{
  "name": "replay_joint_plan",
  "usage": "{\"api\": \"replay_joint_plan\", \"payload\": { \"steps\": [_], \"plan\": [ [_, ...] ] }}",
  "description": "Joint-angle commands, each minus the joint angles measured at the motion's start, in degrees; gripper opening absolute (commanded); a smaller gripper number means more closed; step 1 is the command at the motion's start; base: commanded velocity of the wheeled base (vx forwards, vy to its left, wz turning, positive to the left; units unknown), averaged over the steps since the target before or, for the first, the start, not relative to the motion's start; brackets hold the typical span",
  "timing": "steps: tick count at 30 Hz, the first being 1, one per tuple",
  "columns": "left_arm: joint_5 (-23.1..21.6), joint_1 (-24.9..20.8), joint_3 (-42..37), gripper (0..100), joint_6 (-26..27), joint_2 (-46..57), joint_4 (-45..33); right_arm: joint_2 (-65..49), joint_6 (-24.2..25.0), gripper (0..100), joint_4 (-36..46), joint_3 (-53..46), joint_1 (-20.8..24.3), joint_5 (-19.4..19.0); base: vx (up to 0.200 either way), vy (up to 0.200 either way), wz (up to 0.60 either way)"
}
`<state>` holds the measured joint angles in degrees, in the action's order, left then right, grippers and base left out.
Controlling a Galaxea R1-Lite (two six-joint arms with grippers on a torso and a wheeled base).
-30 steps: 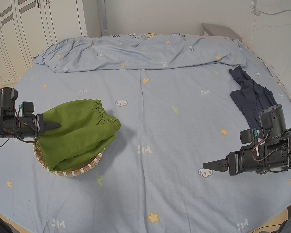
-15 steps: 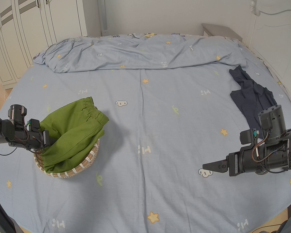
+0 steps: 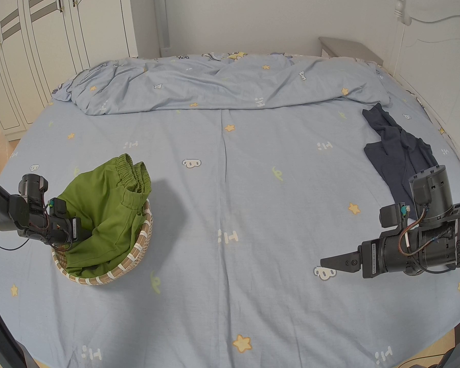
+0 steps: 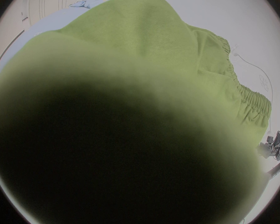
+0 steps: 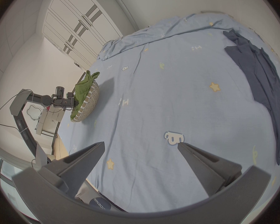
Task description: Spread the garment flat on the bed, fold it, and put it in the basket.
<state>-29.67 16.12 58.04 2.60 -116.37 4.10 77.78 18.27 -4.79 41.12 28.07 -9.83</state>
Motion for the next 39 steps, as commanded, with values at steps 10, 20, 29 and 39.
{"api": "replay_joint_plan", "payload": {
  "steps": [10, 20, 29, 39],
  "plan": [
    [-0.21, -0.38, -3.46, 100, -0.66, 13.98, 0.03, -0.08, 0.01, 100, -0.04, 0.01, 0.14, -0.02, 0.000, 0.000, 0.00],
    [1.11, 0.67, -10.14, 100, 0.66, 32.08, 0.56, -4.12, -0.34, 100, 0.04, 0.10, 0.31, -0.02, 0.000, 0.000, 0.00],
    [0.67, -1.61, -24.55, 100, 1.62, 61.97, 0.47, -15.99, -9.57, 100, -0.04, -8.69, 3.83, 1.65, 0.000, 0.000, 0.00],
    [0.40, -4.69, -40.90, 100, 1.36, 93.70, -0.67, -38.05, -19.24, 100, 0.84, -15.54, -0.57, 2.09, 0.000, 0.000, 0.00]
  ]
}}
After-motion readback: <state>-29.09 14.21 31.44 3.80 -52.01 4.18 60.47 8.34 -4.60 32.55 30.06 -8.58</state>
